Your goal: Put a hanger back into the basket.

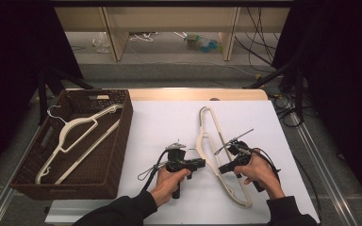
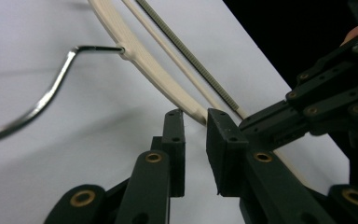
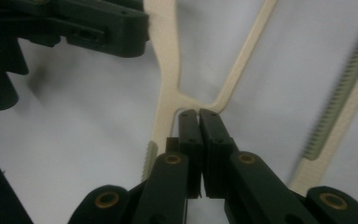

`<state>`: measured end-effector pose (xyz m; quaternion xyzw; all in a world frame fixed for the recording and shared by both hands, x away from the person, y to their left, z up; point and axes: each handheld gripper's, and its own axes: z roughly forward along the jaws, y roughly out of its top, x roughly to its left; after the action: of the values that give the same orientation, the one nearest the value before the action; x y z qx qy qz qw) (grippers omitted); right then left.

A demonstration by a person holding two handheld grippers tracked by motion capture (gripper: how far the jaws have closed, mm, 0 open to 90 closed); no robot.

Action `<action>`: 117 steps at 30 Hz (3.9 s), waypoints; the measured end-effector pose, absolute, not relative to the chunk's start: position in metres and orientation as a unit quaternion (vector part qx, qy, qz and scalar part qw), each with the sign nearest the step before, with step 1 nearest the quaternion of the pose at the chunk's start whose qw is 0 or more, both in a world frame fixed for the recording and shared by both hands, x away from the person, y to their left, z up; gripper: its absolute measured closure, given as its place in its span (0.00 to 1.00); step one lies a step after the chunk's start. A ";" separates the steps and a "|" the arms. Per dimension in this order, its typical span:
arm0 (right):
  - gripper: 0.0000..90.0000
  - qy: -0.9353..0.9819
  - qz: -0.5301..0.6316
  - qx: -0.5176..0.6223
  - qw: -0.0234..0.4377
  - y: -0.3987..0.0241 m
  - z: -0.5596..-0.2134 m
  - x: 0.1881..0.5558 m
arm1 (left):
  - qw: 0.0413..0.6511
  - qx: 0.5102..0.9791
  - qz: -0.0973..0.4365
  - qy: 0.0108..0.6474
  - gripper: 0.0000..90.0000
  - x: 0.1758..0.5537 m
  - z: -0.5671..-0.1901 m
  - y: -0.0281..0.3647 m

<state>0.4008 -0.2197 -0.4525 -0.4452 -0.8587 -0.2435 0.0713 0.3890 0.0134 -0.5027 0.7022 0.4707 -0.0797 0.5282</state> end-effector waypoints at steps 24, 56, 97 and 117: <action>0.99 -0.883 -0.225 -0.402 0.092 -0.198 -0.460 0.392 | 0.548 0.684 -0.104 0.470 0.80 0.392 -0.500 0.000; 1.00 -0.875 -0.277 -0.393 0.063 -0.222 -0.432 0.377 | 0.541 0.732 -0.107 0.400 0.91 0.374 -0.451 0.059; 0.73 -0.879 -0.302 -0.368 0.032 -0.234 -0.427 0.336 | 0.410 0.865 0.017 0.288 0.97 0.348 -0.396 0.126; 0.73 -0.877 -0.299 -0.373 0.042 -0.236 -0.431 0.335 | 0.384 0.870 0.087 0.296 0.97 0.351 -0.303 0.152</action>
<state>0.3353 -0.2364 -0.4313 -0.3734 -0.8770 -0.2993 0.0422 0.3508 0.1516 -0.3029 0.8704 0.2964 0.0866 0.3835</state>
